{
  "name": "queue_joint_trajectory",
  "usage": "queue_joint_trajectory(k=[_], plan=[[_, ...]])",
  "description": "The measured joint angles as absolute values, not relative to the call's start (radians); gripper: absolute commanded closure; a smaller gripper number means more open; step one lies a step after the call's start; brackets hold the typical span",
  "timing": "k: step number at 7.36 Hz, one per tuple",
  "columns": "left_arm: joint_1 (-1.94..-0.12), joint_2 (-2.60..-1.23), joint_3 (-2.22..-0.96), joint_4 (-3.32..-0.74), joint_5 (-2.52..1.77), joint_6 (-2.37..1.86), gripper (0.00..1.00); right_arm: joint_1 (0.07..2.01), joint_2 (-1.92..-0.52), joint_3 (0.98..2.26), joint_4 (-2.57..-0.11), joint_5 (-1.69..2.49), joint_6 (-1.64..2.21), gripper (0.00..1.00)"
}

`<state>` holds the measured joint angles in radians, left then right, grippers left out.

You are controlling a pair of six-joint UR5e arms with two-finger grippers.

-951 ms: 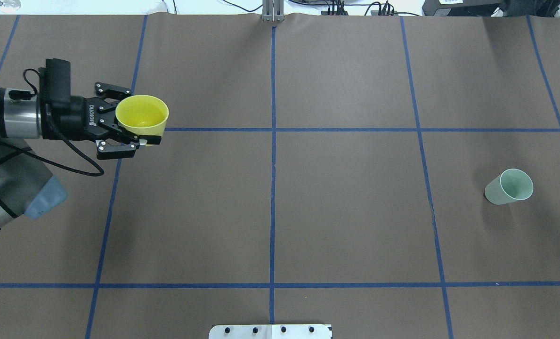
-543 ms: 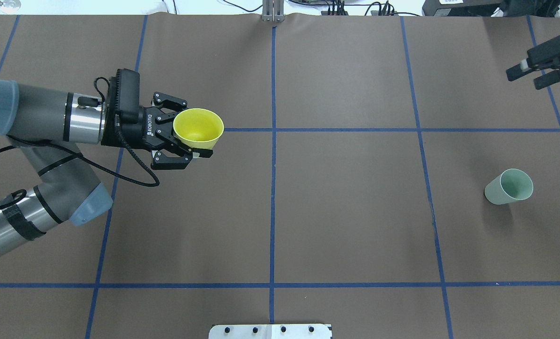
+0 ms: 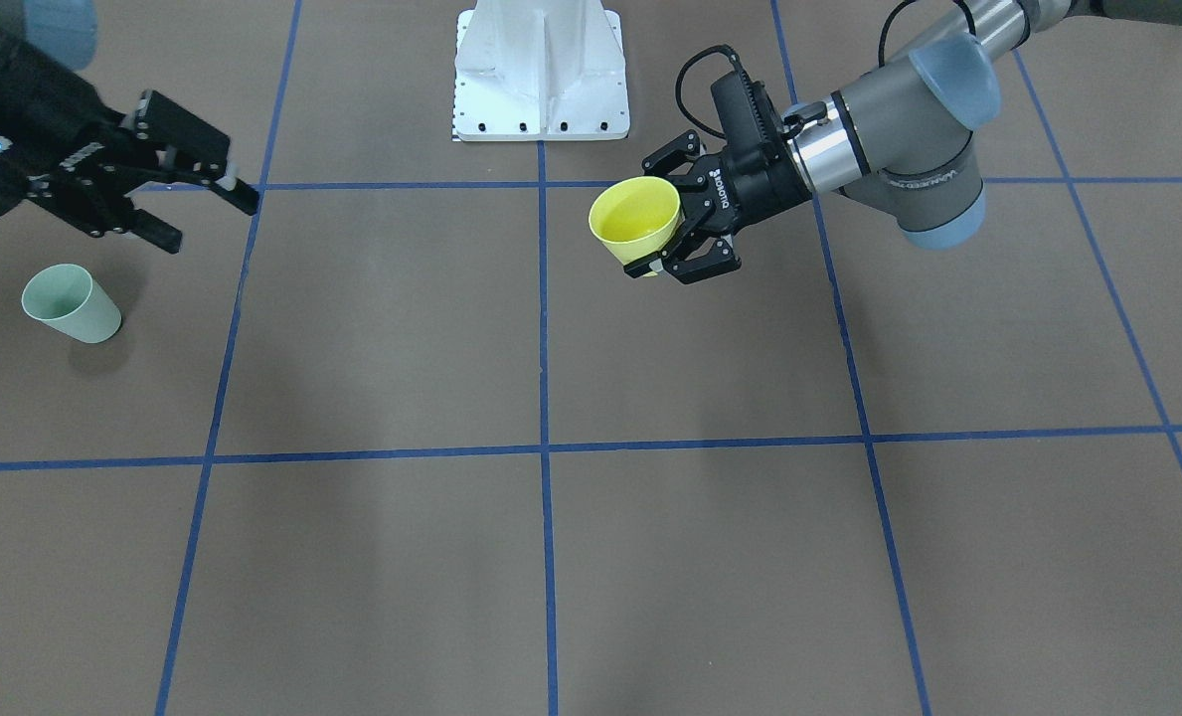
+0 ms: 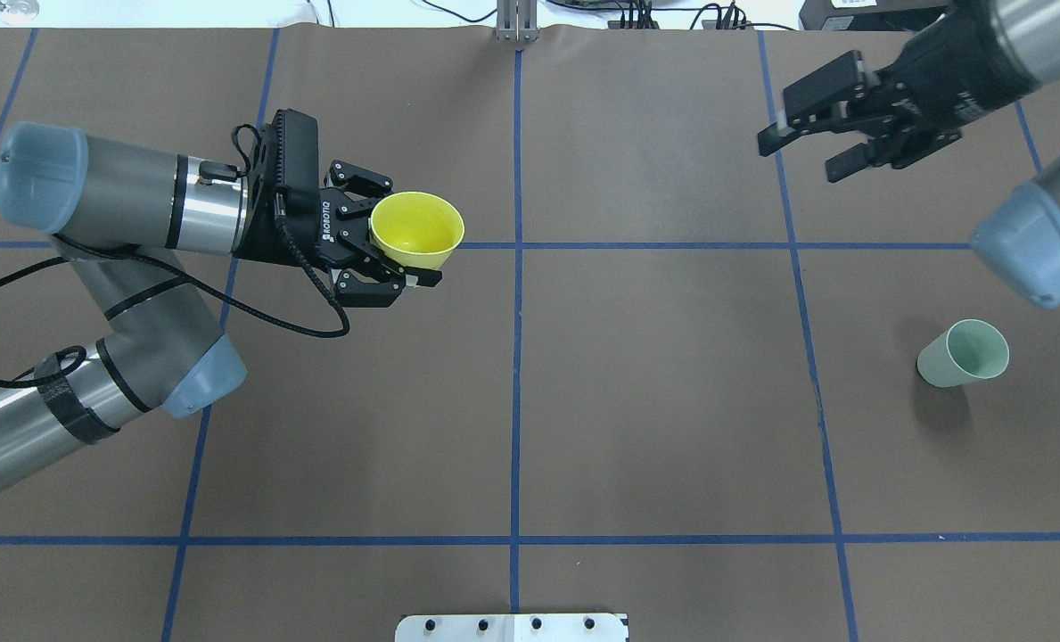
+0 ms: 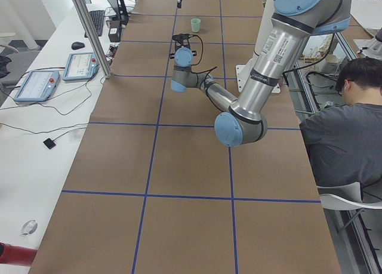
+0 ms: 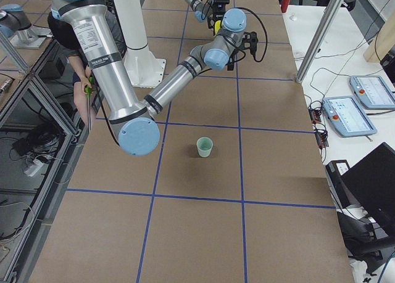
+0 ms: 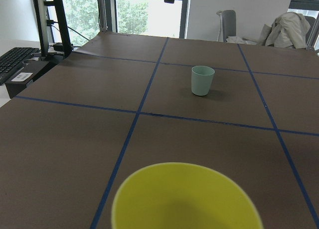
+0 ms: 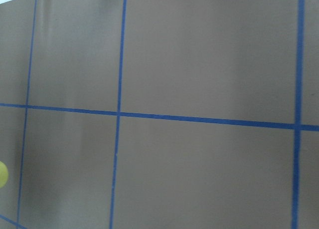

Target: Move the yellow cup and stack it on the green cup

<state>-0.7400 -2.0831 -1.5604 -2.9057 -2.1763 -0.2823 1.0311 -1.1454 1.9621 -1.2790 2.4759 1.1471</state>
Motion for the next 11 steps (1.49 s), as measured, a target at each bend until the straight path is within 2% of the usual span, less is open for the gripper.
queue_joint_trajectory(k=[4,6,11], plan=[[-0.731,-2.090,-1.563,-2.897,-2.174,-0.282,1.00,0.803,-0.954,1.941,-1.371,2.296,1.295,0.00],[-0.728,-2.089,-1.564,-2.900,-2.173,-0.282,1.00,0.765,-0.855,1.902,-1.473,2.288,1.298,0.00],[-0.717,-2.086,-1.573,-2.918,-2.173,-0.281,1.00,0.736,-0.745,1.794,-1.494,2.275,1.322,0.02]])
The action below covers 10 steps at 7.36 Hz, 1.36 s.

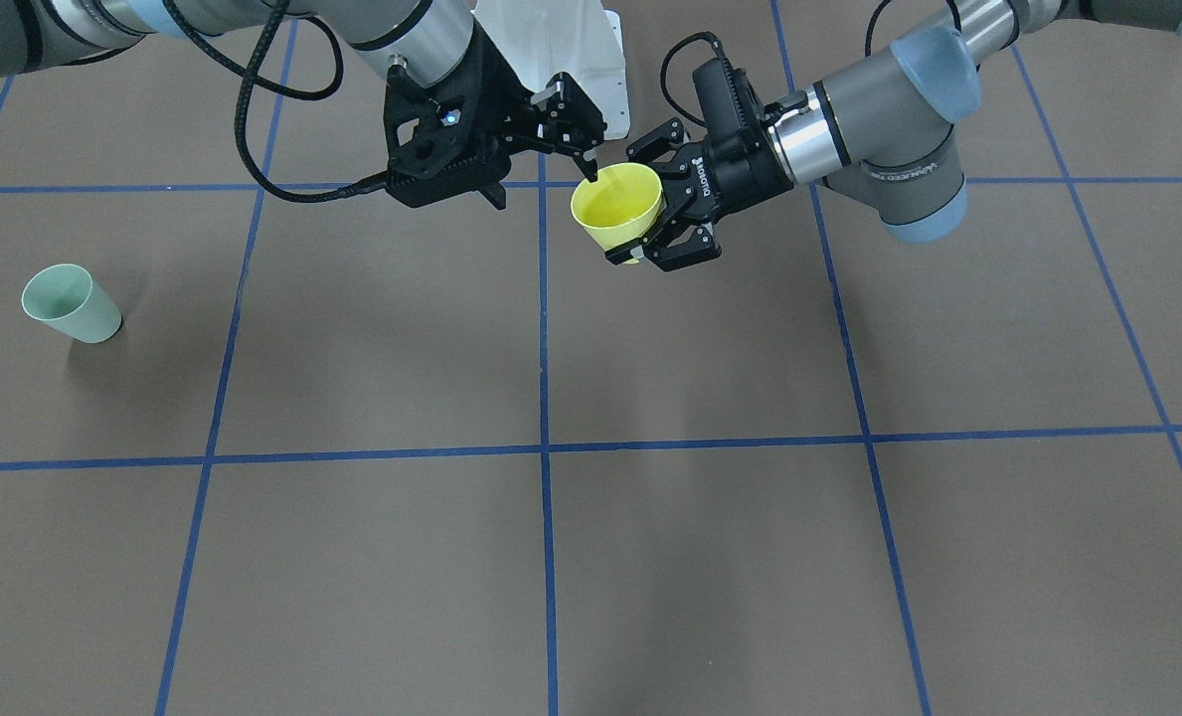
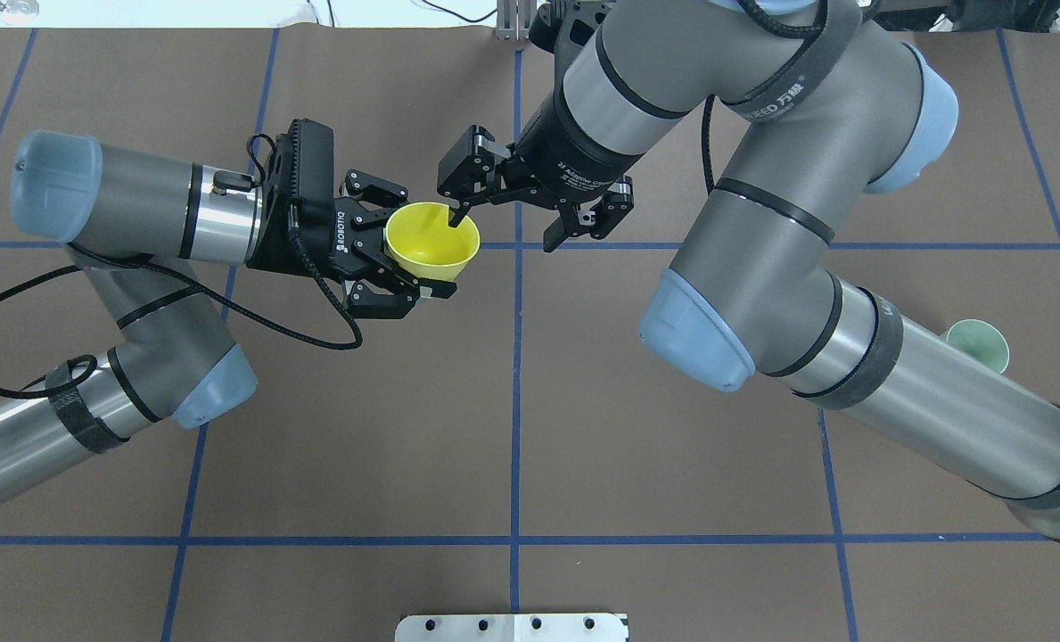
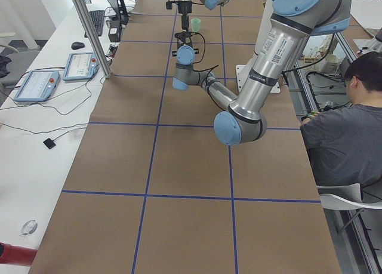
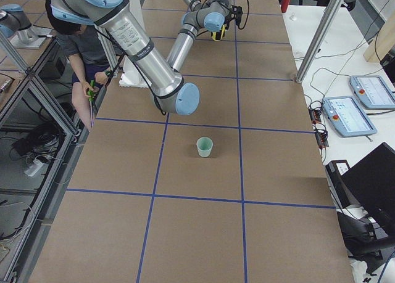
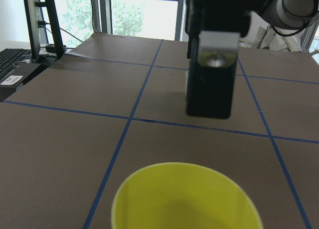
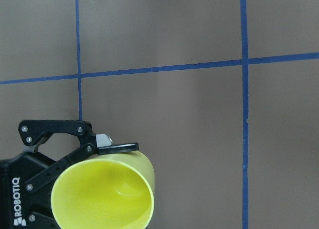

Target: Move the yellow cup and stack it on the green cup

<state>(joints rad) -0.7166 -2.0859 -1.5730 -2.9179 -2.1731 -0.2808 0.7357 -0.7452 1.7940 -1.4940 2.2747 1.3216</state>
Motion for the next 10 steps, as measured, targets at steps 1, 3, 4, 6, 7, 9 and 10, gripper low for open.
queue_joint_trajectory(k=[1,3,4,6,7,9,10], plan=[[-0.714,-2.084,-1.573,-2.934,-2.173,-0.281,1.00,0.734,-0.740,1.788,-1.494,2.272,1.334,0.04],[-0.712,-2.083,-1.574,-2.949,-2.173,-0.282,1.00,0.714,-0.737,1.783,-1.494,2.235,1.348,0.04],[-0.712,-2.083,-1.574,-2.951,-2.174,-0.282,1.00,0.699,-0.737,1.783,-1.494,2.208,1.354,0.04],[-0.712,-2.083,-1.574,-2.952,-2.174,-0.282,1.00,0.678,-0.739,1.783,-1.495,2.181,1.359,0.04],[-0.712,-2.082,-1.574,-2.953,-2.174,-0.282,1.00,0.668,-0.741,1.783,-1.496,2.166,1.361,0.05],[-0.711,-2.080,-1.574,-2.958,-2.174,-0.282,1.00,0.657,-0.742,1.782,-1.496,2.146,1.363,0.32],[-0.711,-2.079,-1.573,-2.964,-2.174,-0.282,1.00,0.655,-0.741,1.781,-1.496,2.141,1.363,0.50]])
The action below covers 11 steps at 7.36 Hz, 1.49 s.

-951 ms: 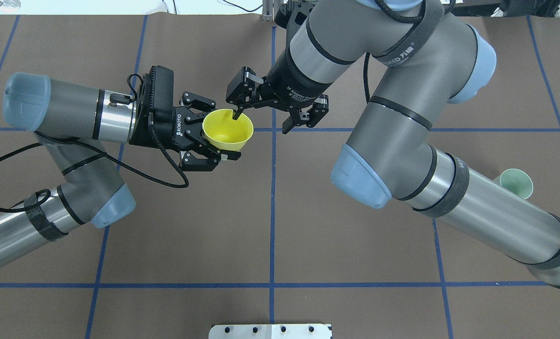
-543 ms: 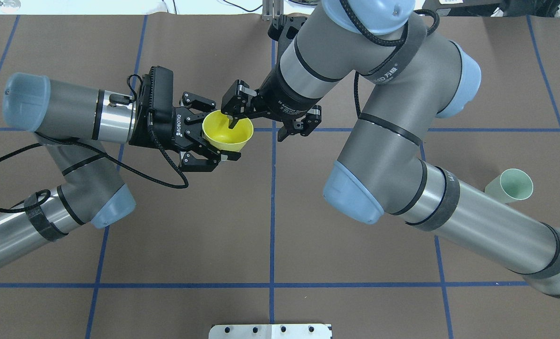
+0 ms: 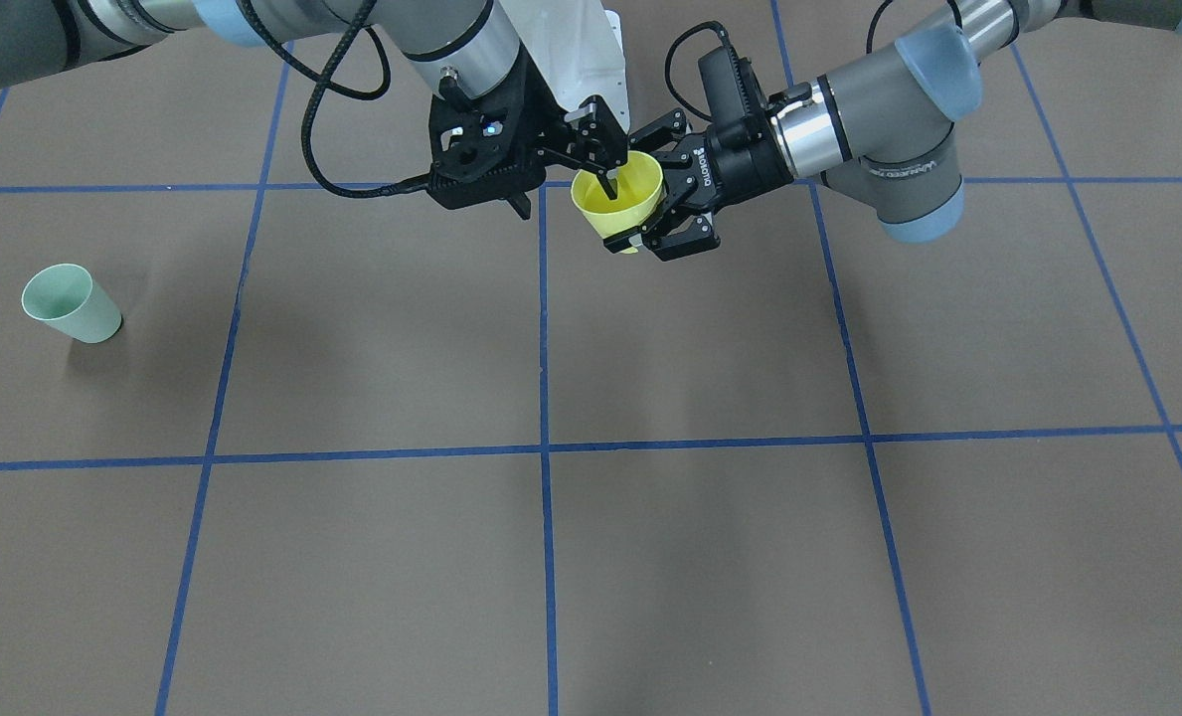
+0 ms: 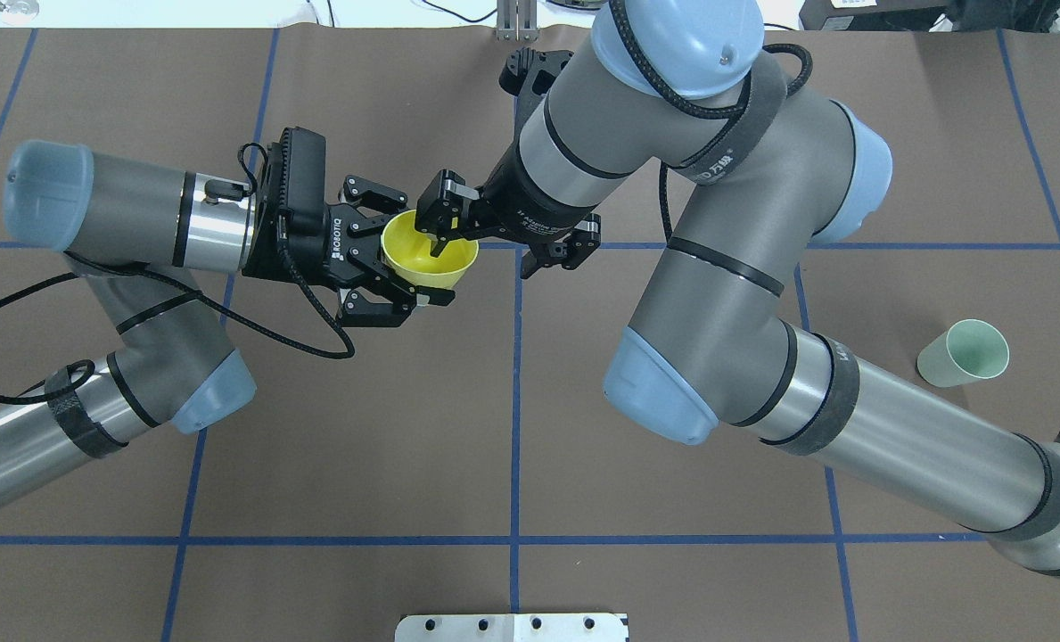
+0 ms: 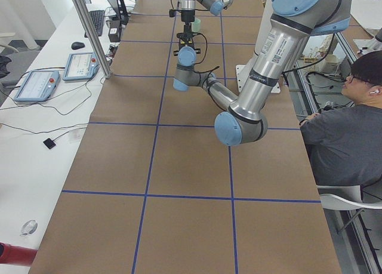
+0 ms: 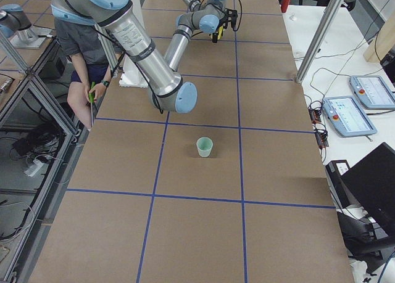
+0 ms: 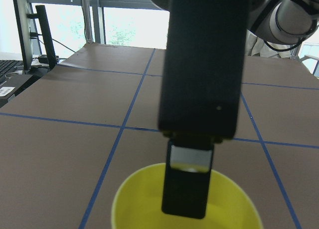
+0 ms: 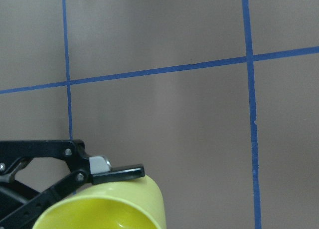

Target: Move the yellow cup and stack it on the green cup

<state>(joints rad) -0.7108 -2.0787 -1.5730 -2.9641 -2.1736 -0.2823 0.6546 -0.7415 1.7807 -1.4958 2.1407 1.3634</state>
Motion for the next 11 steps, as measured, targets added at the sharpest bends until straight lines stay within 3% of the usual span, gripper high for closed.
queue_joint_trajectory(k=[1,9,10,11], plan=[[-0.711,-2.078,-1.573,-2.967,-2.173,-0.282,1.00,0.654,-0.741,1.780,-1.496,2.140,1.363,0.62],[-0.710,-2.071,-1.572,-2.970,-2.174,-0.281,1.00,0.652,-0.723,1.774,-1.491,2.137,1.362,0.64],[-0.710,-2.070,-1.572,-2.970,-2.174,-0.281,1.00,0.651,-0.722,1.772,-1.491,2.137,1.363,1.00],[-0.710,-2.070,-1.572,-2.970,-2.174,-0.281,1.00,0.651,-0.721,1.771,-1.492,2.136,1.363,1.00]])
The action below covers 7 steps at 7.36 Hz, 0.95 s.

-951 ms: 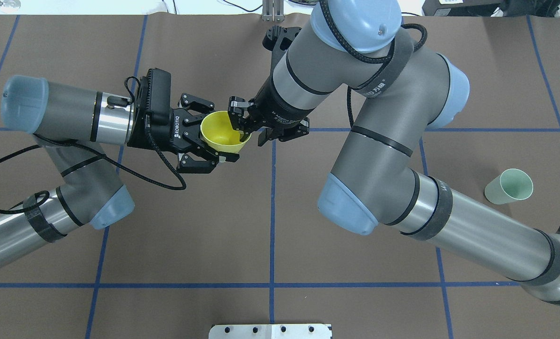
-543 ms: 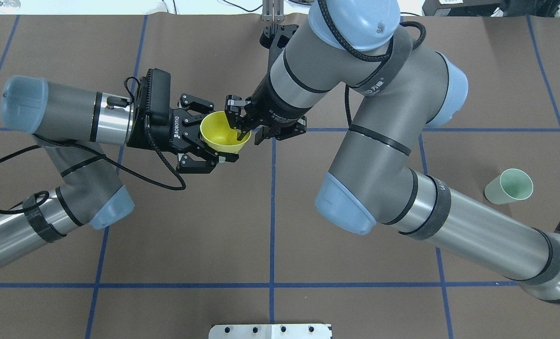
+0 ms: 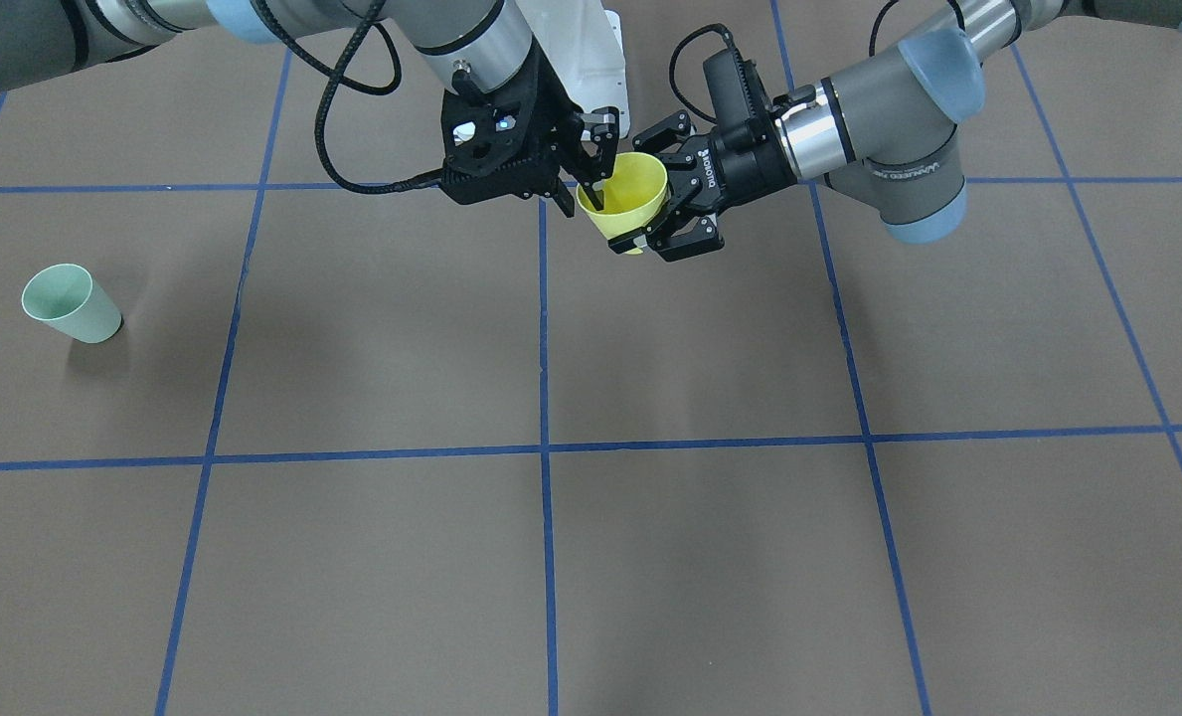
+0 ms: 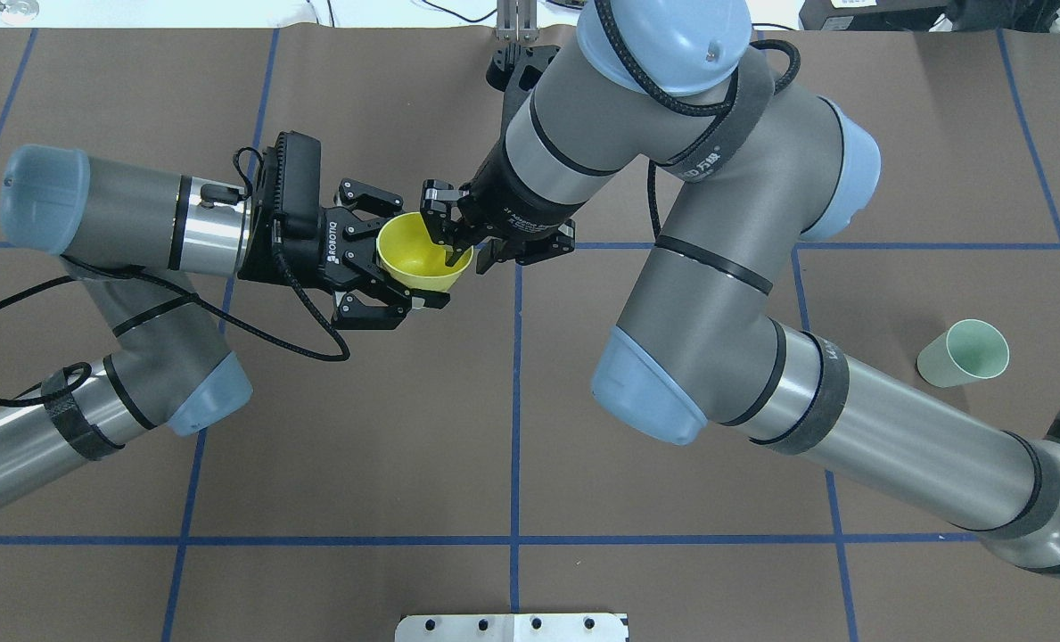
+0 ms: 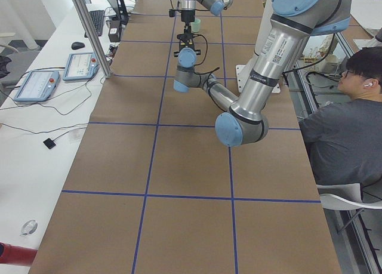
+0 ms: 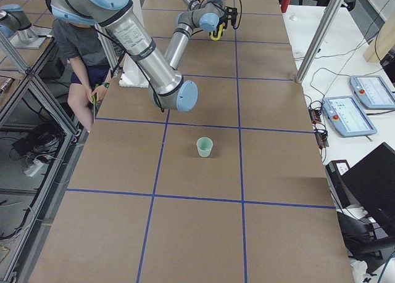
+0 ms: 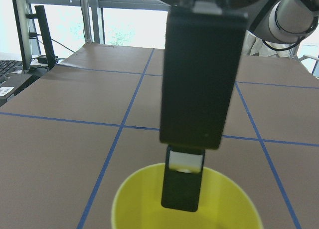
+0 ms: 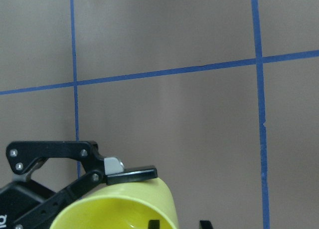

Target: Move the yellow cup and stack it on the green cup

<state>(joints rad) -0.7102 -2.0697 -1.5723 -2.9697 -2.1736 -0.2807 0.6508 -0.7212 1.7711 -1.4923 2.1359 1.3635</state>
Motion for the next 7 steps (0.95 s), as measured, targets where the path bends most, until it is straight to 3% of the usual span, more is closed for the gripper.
queue_joint_trajectory(k=[1,2,4,7], plan=[[-0.710,-2.069,-1.572,-2.970,-2.174,-0.281,0.88,0.650,-0.720,1.770,-1.494,2.134,1.363,1.00],[-0.710,-2.070,-1.572,-2.970,-2.174,-0.281,0.48,0.650,-0.719,1.768,-1.494,2.131,1.363,1.00],[-0.710,-2.074,-1.574,-2.972,-2.176,-0.284,0.00,0.650,-0.719,1.764,-1.496,2.124,1.362,1.00],[-0.710,-2.070,-1.570,-2.992,-2.177,-0.294,0.00,0.651,-0.721,1.771,-1.496,2.124,1.362,1.00]])
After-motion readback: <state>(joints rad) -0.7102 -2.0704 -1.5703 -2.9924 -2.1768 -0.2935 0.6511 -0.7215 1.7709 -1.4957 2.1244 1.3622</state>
